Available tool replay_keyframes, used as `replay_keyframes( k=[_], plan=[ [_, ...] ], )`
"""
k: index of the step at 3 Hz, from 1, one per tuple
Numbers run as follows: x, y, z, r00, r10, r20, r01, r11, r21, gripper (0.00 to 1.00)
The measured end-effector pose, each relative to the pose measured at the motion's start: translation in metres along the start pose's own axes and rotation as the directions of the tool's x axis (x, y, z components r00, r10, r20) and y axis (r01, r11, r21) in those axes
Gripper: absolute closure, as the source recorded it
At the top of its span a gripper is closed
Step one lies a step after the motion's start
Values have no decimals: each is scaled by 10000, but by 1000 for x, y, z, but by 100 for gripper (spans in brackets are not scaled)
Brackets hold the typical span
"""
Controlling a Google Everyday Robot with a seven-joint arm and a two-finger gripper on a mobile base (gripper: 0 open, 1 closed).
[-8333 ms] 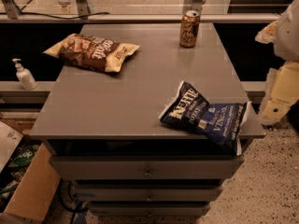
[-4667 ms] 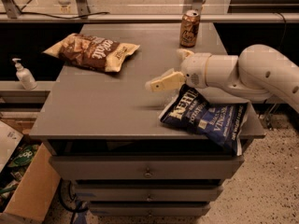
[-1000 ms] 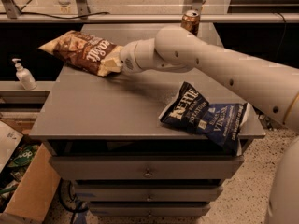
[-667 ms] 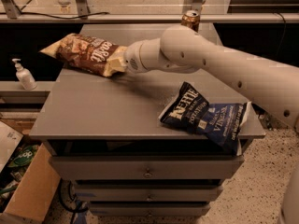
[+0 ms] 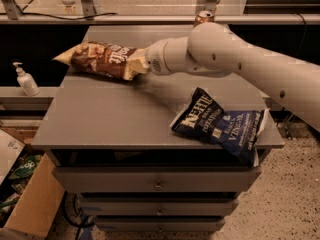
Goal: Move brown chip bag near orange can
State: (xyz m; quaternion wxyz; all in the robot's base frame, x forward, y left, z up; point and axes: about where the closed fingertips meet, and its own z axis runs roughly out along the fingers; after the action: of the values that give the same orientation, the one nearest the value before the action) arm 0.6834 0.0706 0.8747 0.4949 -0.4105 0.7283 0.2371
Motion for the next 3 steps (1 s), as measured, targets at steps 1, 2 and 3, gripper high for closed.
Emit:
replay_keyframes(
  k=[1, 2, 3],
  plan=[
    [18, -15, -32, 9991, 87, -414, -66, 9987, 510, 100],
    [50, -36, -67, 9927, 450, -1121, -311, 9919, 1230, 100],
    [75, -60, -103, 9839, 913, -1536, -581, 9764, 2080, 100]
  ],
)
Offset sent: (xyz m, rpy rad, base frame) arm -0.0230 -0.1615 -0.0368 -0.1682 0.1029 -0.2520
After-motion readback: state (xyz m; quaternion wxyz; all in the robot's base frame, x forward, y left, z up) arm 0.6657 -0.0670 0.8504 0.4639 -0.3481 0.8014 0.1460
